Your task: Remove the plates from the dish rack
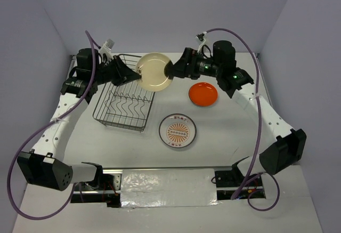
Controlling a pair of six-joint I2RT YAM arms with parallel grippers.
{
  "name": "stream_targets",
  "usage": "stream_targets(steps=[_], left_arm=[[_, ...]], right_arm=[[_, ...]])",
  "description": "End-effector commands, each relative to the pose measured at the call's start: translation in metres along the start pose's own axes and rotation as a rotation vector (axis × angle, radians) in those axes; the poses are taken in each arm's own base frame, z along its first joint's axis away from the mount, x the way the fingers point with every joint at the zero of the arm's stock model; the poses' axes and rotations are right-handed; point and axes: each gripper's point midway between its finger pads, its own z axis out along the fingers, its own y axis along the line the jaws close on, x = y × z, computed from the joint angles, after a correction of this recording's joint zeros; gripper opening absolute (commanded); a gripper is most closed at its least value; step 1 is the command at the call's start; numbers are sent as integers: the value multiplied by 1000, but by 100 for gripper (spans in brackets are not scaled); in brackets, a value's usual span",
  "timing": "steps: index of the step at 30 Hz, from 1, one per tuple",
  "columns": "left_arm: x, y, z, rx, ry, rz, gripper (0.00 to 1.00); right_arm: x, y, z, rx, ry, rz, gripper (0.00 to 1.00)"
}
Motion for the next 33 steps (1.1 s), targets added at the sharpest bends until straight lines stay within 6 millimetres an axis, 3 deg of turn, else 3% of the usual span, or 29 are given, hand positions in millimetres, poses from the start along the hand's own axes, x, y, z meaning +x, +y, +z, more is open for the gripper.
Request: stream_targets(steps=[1,3,4,6,7,8,9,10,11,15,16,18,19,22,26,31,32,33], left_arm=[[-14,-61,-14,254,-37,32,2],[-12,-63,-15,272,-33,32,4],[-11,-63,-15,274,-29,30,8],[-9,-60,-14,264,-18,30,14],[-11,-57,-13,245,-24,47,28],[-11,-54,-12,223,-24,51,36],[-6,-46,-12,180,-2,36,47],[-15,-39,-13,118,-40,67,90],[-19,-28,-14,45,-55,67,100],[-28,26,-34,-324,-85,109,100],[-27,31,-43,-370,-70,142,100],[-30,38,-53,-429,-86,172,99],[-30,37,-59,-435,-91,197,100],[-23,38,-68,-446,-73,229,99],[-12,45,-74,-459,-45,240,99],[-2,53,-75,-475,-7,262,99],[0,56,-75,-482,2,264,100],[2,57,-76,-485,7,266,99]], right_arm=[[-8,8,18,16,-20,-1,94],[2,-1,30,45,17,20,81],[4,-1,32,47,24,26,60],[3,-1,33,47,9,28,28],[3,-2,27,64,-15,30,3],[1,-4,24,85,-37,30,0],[-6,-15,18,150,-85,36,0],[-6,-21,9,187,-105,50,0],[-2,-33,4,235,-104,78,0],[-2,-104,-35,446,-173,218,1],[13,-128,-43,496,-162,258,4],[18,-152,-59,535,-175,279,4],[24,-180,-74,590,-183,315,4],[37,-226,-94,668,-158,360,3],[55,-272,-99,720,-76,413,4],[57,-290,-91,728,15,428,15],[54,-294,-92,748,17,422,33],[59,-300,-92,765,35,435,41]])
